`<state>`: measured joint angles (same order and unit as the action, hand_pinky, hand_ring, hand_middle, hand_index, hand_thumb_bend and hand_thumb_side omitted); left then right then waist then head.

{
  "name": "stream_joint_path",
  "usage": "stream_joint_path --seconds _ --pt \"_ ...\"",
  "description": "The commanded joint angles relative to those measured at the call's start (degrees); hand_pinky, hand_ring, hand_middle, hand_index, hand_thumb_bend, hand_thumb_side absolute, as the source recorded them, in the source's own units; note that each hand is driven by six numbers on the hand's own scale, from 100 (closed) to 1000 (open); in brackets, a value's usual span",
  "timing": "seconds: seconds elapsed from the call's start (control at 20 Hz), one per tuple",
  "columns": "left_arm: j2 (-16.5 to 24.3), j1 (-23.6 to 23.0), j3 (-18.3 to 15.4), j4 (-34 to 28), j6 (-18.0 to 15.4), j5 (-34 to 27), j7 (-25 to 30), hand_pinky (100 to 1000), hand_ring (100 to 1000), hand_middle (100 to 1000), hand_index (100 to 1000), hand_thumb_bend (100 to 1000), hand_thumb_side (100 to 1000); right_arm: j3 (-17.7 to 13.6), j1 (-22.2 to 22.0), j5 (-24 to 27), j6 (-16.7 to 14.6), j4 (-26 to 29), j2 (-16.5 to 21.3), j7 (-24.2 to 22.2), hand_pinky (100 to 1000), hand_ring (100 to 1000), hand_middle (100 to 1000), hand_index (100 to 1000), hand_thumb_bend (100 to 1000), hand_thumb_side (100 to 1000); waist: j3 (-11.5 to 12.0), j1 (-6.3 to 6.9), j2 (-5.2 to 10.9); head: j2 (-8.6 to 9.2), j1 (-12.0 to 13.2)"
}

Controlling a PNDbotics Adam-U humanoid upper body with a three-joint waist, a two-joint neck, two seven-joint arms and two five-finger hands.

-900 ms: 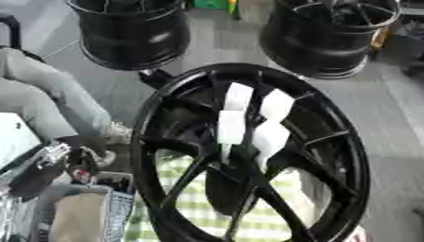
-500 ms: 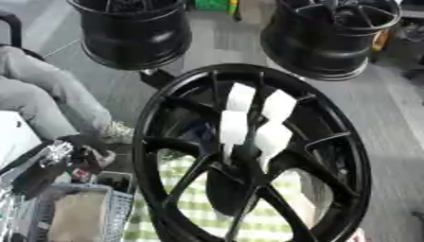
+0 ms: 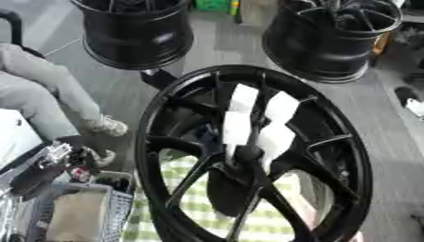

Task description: Pull the pin out of the wheel hub.

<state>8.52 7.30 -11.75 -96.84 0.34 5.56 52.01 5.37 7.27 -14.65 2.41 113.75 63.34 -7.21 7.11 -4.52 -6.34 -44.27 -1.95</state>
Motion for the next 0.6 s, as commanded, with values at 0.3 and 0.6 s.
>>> stream_joint_path --seconds 0.3,0.6 --pt "1.4 0.6 1.0 -0.6 -0.4 0.0 0.0 584 461 596 703 100 904 7.7 9.4 0.8 -0.7 0.8 2.4 -15.1 697 468 841 967 278 323 0.9 -0.18 0.34 0.15 -1.1" --pt "1.5 0.9 1.3 -0.4 -0.7 0.1 0.0 584 461 596 703 100 905 12.2 14.4 0.4 -0.1 0.8 0.1 -21.9 695 458 844 969 302 298 1.4 -0.23 -0.26 0.15 -1.6"
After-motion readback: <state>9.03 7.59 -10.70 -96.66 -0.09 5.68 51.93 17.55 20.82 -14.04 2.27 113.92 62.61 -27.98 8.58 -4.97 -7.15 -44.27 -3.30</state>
